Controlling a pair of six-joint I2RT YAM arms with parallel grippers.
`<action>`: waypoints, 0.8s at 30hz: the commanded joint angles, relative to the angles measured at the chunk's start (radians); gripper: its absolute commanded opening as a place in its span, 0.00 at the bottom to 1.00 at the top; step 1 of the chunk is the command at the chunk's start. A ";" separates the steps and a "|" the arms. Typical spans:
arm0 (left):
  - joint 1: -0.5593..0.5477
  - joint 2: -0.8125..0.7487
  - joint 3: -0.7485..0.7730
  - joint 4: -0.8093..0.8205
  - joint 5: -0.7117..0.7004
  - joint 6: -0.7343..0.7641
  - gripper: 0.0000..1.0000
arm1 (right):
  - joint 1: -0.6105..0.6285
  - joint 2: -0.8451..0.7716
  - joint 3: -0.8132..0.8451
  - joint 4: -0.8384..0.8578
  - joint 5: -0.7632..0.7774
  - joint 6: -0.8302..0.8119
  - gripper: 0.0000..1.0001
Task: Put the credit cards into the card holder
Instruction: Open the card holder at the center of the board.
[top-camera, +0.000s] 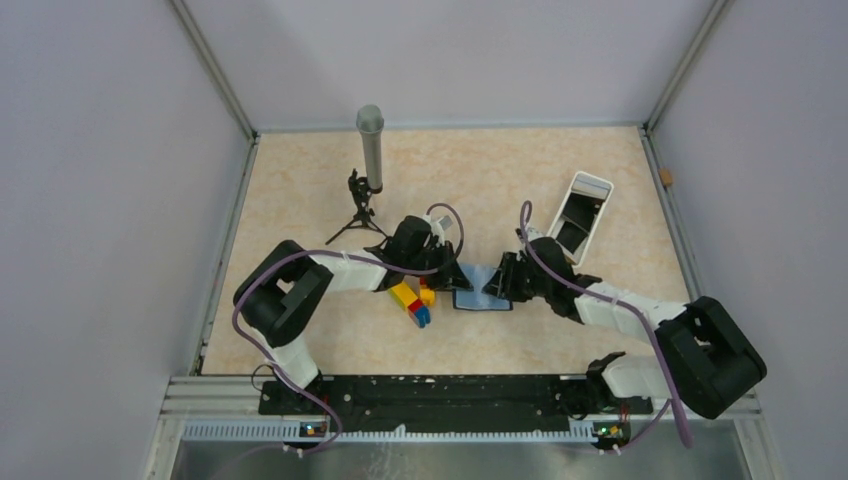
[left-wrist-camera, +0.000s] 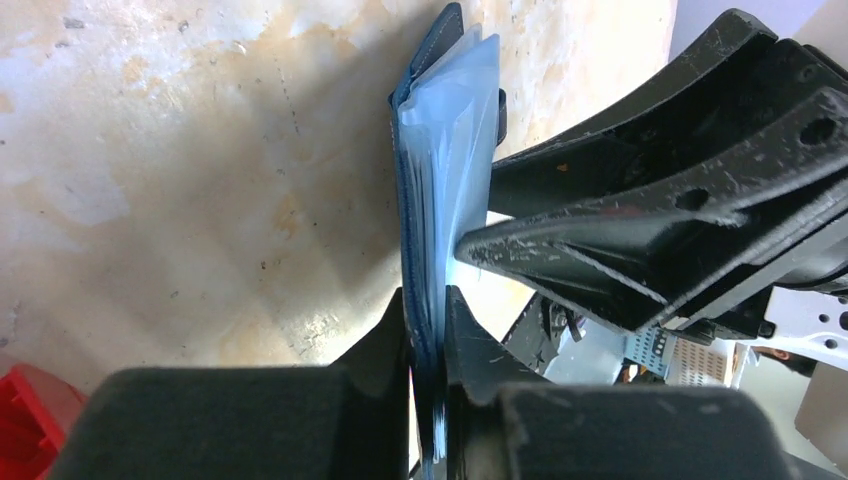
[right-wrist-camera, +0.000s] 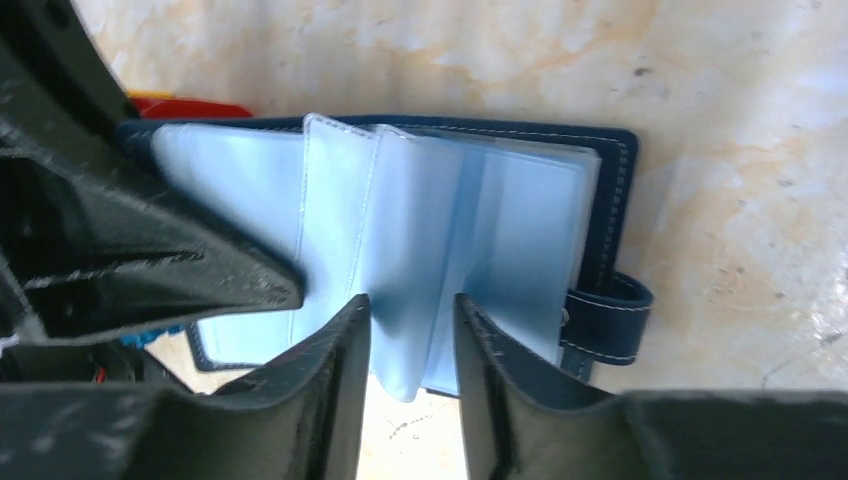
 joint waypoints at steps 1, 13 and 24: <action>-0.004 0.004 0.007 0.047 0.018 0.025 0.15 | 0.009 0.024 0.014 -0.051 0.129 -0.009 0.30; -0.004 -0.045 0.009 -0.021 -0.027 0.048 0.21 | 0.009 0.041 0.020 -0.151 0.257 0.024 0.27; -0.002 -0.051 0.024 -0.105 -0.067 0.083 0.04 | 0.007 -0.118 0.067 -0.325 0.413 0.039 0.44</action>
